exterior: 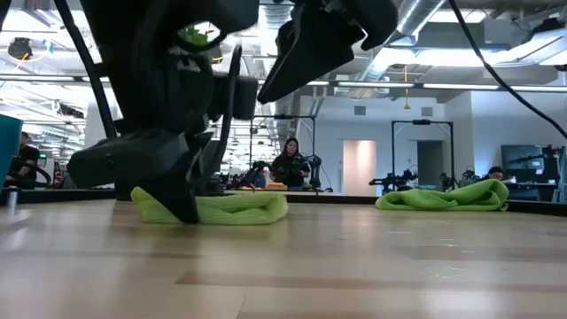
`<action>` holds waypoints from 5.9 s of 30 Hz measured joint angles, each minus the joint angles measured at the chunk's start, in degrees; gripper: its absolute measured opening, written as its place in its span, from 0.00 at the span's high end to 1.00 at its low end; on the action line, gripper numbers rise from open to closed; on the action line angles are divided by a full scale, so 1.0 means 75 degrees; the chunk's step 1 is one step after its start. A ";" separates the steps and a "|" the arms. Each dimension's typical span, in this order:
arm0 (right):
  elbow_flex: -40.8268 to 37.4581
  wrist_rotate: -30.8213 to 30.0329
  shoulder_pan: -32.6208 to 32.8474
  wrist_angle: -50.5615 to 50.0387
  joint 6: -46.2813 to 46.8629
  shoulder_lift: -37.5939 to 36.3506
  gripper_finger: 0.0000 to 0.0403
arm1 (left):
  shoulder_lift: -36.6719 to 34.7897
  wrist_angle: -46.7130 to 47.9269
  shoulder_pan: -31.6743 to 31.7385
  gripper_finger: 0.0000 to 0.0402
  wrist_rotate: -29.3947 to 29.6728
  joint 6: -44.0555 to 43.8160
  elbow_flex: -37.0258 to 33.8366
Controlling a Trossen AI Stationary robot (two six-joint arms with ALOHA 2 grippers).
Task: Fold microfiber towels
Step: Put the light green microfiber towel into the bin, then fold the green microfiber towel
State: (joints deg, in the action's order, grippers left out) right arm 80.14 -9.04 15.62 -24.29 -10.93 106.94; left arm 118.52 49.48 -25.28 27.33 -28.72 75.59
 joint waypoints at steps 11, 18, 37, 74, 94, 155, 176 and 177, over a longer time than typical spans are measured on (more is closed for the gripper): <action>0.0003 -0.0003 0.0006 -0.1432 0.0690 0.0000 0.41 | -0.0659 0.2045 -0.0173 0.99 -0.0836 -0.1494 -0.0078; 0.0003 -0.0006 0.0015 -0.1615 0.0859 0.0000 0.41 | -0.1816 0.2437 -0.0662 0.99 -0.1543 -0.2077 -0.0049; 0.0003 -0.0061 0.0006 -0.1548 0.0884 0.0000 0.41 | -0.3489 0.2816 -0.2609 1.00 -0.3201 -0.5111 -0.0041; 0.0006 0.1223 0.0319 -0.0680 0.0605 0.0000 0.41 | -0.2034 0.0803 -0.4274 1.00 -0.4441 -0.6640 0.0778; 0.0006 0.2591 0.0352 -0.0097 0.0057 0.0000 0.41 | -0.2034 0.0805 -0.4246 0.90 -0.3805 -0.6977 0.0772; -0.4354 -0.1994 -0.4590 -0.2696 0.6509 -0.3380 0.41 | -0.2075 0.4615 -0.1296 0.62 0.0966 -0.4444 0.2393; -0.4342 -0.1233 -0.4764 -0.2117 0.5184 -0.1632 0.54 | -0.2072 0.4682 -0.1212 0.62 0.1472 -0.4688 0.2396; -0.4342 -0.1184 -0.4680 -0.2075 0.5182 -0.1658 0.58 | -0.2072 0.4682 -0.1215 0.62 0.1469 -0.4687 0.2396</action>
State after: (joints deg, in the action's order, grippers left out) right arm 47.57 -17.92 -19.48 -39.86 27.93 94.50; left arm 102.98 84.60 -34.39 38.35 -63.87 93.56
